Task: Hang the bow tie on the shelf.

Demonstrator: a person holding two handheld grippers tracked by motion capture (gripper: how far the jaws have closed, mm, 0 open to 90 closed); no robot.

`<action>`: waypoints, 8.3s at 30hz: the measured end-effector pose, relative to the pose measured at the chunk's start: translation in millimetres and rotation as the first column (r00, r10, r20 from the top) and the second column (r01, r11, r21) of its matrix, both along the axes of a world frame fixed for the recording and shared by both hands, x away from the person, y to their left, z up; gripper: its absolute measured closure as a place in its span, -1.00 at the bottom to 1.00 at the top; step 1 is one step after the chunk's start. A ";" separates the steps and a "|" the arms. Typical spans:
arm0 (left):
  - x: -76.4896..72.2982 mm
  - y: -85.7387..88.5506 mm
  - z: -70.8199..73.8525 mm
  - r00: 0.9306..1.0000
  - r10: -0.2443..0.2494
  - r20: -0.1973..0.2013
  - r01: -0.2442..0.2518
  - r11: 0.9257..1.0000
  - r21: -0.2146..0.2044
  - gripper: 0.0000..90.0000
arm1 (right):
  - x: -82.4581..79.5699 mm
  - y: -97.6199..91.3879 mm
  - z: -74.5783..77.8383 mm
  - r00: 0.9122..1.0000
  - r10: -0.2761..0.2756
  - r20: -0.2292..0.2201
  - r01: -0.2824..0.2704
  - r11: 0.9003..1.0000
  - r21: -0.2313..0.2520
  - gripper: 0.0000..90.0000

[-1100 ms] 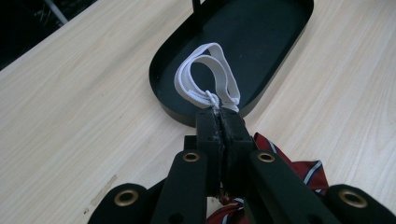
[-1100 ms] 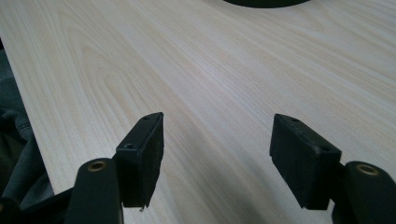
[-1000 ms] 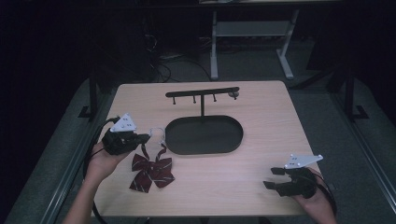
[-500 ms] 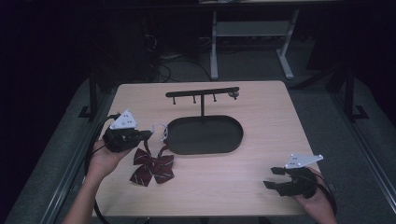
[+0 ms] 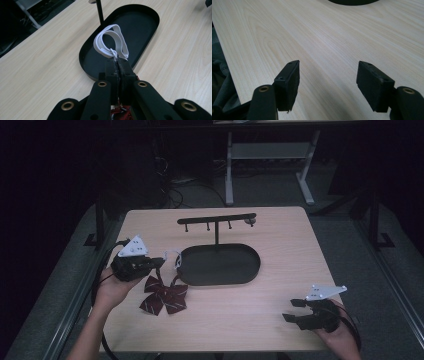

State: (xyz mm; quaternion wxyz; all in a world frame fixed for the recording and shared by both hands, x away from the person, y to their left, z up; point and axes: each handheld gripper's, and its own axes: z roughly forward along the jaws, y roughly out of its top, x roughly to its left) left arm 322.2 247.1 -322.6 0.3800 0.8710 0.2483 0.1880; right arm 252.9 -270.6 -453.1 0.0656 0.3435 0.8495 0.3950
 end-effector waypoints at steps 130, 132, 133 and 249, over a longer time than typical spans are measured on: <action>93.5 -37.4 25.3 0.997 0.067 -0.040 -0.065 0.997 0.036 0.95 | 3.0 -8.4 -1.0 1.000 -0.008 -0.004 0.008 1.000 0.016 -0.23; 94.0 -37.7 24.6 0.996 0.072 -0.046 -0.070 0.997 0.037 0.95 | 3.1 -7.9 -1.1 1.000 -0.008 -0.006 0.008 1.000 0.015 -0.23; 95.3 -37.4 24.4 0.997 0.065 -0.042 -0.064 0.997 0.045 0.95 | 3.0 -7.8 -1.0 1.000 -0.009 -0.009 0.009 1.000 0.015 -0.23; 17.0 -8.2 -32.5 0.990 0.066 -0.128 -0.061 0.997 0.045 0.09 | 0.4 -14.1 3.4 0.999 -0.038 0.005 0.038 0.999 0.020 -0.24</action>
